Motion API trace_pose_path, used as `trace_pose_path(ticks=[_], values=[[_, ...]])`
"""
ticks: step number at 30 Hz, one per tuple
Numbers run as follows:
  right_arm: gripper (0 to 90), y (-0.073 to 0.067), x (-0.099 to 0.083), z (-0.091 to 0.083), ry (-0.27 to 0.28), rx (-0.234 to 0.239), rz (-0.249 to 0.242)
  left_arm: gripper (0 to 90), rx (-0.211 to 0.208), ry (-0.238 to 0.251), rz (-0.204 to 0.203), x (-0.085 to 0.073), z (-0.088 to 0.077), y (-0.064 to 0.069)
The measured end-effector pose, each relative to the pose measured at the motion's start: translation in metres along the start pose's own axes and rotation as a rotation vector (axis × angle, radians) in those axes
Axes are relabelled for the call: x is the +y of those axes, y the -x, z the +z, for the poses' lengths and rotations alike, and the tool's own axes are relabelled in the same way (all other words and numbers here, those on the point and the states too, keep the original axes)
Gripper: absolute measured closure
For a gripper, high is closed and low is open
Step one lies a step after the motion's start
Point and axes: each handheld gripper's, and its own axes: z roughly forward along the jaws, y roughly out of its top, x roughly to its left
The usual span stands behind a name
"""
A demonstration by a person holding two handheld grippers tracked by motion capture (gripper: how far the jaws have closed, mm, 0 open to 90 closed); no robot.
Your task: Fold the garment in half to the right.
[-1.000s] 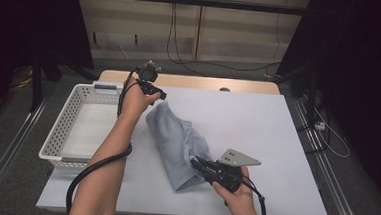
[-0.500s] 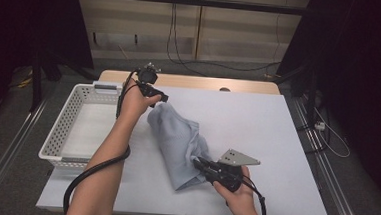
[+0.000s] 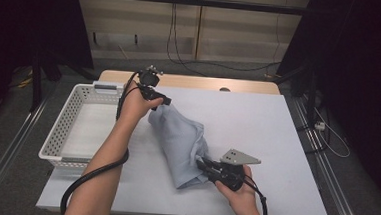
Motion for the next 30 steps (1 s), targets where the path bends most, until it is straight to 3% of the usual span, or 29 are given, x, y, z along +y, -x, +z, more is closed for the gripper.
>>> trace_pose_path(ticks=[14,19,23,30], values=[[71.9,0.003,0.007,-0.006,-0.017,-0.009,-0.041,25.1,-0.009,0.001,0.01,-0.009,-0.007,0.002],[46.8,0.005,0.015,-0.008,-0.022,0.032,-0.044,24.2,-0.011,-0.004,0.013,-0.009,-0.009,0.004],[33.2,0.007,0.019,-0.01,-0.023,0.024,-0.051,23.8,-0.009,-0.005,0.011,-0.01,-0.009,0.003],[23.8,0.009,0.023,-0.009,-0.047,-0.006,-0.062,23.4,-0.011,-0.015,0.02,-0.012,-0.008,0.002]])
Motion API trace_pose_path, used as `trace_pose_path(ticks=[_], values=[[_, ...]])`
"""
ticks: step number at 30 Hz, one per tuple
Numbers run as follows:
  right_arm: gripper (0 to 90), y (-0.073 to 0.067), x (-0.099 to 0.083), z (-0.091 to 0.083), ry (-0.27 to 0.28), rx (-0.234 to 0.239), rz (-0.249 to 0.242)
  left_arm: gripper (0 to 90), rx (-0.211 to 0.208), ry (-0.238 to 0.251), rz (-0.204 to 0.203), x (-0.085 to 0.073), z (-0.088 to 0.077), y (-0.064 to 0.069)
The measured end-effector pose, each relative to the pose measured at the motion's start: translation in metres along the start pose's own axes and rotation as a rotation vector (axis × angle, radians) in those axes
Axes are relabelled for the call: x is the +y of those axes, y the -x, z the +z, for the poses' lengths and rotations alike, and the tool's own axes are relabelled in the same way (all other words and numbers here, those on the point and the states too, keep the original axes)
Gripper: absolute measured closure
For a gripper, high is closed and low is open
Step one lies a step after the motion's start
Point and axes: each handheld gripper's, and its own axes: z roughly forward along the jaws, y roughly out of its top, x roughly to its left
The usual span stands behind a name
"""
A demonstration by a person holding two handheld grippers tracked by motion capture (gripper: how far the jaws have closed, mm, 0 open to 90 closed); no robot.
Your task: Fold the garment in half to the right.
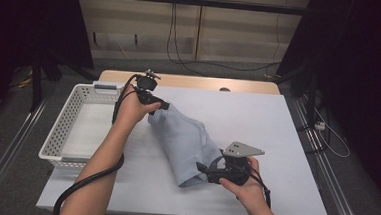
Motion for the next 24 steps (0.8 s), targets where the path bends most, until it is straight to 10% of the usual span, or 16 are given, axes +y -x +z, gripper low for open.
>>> trace_pose_path(ticks=[24], values=[[50.1,0.055,-0.001,0.015,-0.013,-0.085,0.093,22.6,-0.013,-0.002,0.017,-0.009,-0.004,0.005]])
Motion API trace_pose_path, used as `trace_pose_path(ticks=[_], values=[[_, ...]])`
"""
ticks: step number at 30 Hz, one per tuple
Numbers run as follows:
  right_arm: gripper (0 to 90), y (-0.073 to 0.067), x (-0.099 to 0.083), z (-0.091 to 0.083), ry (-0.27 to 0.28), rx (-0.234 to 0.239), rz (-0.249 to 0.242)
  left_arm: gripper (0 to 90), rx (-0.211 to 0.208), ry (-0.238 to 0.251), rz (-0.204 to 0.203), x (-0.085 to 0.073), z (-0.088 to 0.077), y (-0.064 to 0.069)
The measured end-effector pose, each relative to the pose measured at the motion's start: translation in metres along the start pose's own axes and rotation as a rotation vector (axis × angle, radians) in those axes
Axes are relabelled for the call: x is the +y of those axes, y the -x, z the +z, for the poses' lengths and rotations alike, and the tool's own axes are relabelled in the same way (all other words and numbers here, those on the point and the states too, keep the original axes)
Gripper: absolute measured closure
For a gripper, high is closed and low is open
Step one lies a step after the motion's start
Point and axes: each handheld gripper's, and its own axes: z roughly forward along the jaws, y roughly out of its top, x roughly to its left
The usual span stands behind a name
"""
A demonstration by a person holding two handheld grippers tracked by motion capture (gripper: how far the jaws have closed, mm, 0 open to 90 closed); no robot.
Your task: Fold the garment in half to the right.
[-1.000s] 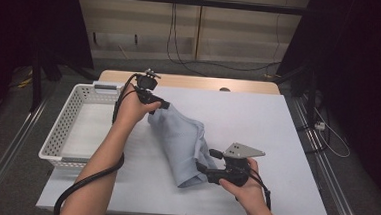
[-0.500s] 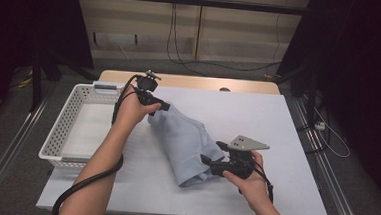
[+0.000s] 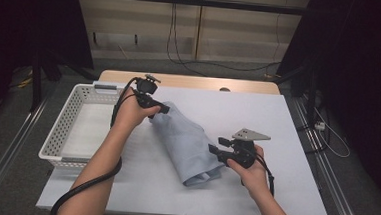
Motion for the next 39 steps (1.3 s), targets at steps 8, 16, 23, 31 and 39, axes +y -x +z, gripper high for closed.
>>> trace_pose_path(ticks=[8,16,23,31,39], values=[[61.9,0.008,-0.013,0.013,-0.084,0.016,0.023,22.5,-0.004,-0.002,0.006,-0.003,0.0,0.001],[88.1,0.002,-0.011,0.011,-0.091,0.12,0.044,22.6,-0.003,0.0,0.008,-0.004,-0.001,0.0],[88.3,-0.014,-0.008,0.003,-0.101,0.209,0.039,22.2,-0.011,0.005,0.0,-0.007,-0.004,0.0],[86.3,-0.015,-0.02,0.009,-0.128,0.156,-0.011,19.5,-0.042,0.003,-0.003,-0.014,-0.003,0.005],[71.4,-0.015,-0.021,0.01,-0.099,0.107,-0.064,17.9,-0.07,-0.013,-0.011,-0.022,0.003,0.007]])
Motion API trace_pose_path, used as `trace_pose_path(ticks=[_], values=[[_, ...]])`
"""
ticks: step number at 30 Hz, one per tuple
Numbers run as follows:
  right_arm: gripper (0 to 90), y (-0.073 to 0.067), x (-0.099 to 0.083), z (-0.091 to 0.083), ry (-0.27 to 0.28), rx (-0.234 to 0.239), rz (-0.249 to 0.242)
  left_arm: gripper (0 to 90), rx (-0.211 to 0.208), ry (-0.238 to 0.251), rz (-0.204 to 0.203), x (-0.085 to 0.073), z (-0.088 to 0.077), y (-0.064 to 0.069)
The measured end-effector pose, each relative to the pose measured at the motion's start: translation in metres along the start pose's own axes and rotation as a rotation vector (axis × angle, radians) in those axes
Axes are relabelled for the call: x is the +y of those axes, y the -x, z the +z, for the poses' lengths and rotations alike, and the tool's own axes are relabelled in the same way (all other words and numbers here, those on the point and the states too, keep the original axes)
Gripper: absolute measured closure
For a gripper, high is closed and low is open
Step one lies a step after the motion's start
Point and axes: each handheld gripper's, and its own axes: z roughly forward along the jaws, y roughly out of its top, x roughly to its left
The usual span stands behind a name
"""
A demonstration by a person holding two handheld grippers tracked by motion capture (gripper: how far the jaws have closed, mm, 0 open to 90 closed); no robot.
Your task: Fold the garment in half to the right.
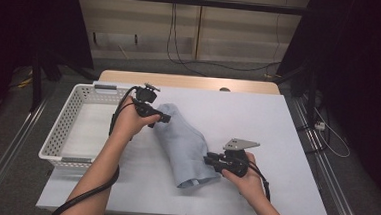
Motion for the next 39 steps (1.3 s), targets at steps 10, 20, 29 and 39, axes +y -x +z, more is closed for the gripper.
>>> trace_pose_path(ticks=[10,20,29,39], values=[[41.4,0.009,0.005,-0.007,0.077,-0.003,0.009,16.0,-0.014,0.024,-0.003,-0.003,-0.009,0.003],[17.9,0.017,0.008,-0.012,0.079,-0.035,0.012,13.6,-0.036,0.007,-0.012,-0.013,-0.009,0.008],[13.3,0.02,0.008,-0.015,0.085,-0.043,0.005,12.4,-0.051,0.008,0.001,-0.019,-0.011,0.019],[10.7,0.024,0.006,-0.019,0.084,-0.053,0.018,10.5,-0.062,0.015,0.006,-0.027,-0.014,0.031]])
